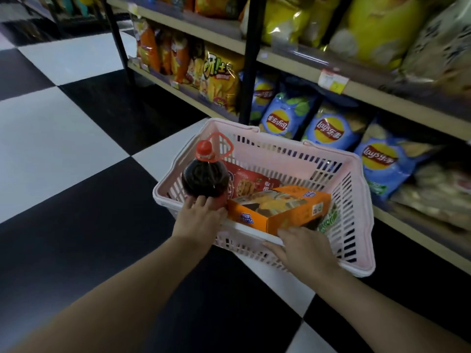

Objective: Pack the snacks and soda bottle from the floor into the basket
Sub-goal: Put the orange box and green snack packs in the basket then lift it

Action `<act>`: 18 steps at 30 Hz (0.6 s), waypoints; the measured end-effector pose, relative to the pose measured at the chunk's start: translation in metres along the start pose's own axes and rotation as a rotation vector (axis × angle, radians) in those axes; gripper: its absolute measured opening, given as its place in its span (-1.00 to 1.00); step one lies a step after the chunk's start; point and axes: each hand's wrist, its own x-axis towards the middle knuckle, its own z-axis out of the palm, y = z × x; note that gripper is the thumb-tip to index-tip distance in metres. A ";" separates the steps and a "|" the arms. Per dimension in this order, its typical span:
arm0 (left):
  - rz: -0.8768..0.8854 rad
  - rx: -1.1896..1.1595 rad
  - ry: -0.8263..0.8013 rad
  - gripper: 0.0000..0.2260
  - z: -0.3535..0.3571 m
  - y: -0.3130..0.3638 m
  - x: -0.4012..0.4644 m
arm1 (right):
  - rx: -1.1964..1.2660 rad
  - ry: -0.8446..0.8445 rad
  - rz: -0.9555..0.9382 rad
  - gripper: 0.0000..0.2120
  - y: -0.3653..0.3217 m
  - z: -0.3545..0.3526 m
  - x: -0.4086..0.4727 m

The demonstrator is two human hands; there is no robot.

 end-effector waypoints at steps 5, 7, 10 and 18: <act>-0.137 0.114 -0.068 -0.40 0.008 0.012 0.033 | -0.004 0.020 0.093 -0.56 0.006 0.004 0.022; -0.209 0.087 -0.099 -0.35 0.009 0.015 0.044 | 0.037 0.017 0.125 -0.57 0.003 0.008 0.033; -0.239 0.000 -0.073 -0.32 0.007 0.018 0.056 | 0.095 0.045 0.166 -0.60 -0.001 0.013 0.048; -0.120 -0.058 -0.096 -0.54 0.000 0.012 0.078 | 0.199 0.062 0.178 -0.62 -0.004 0.015 0.072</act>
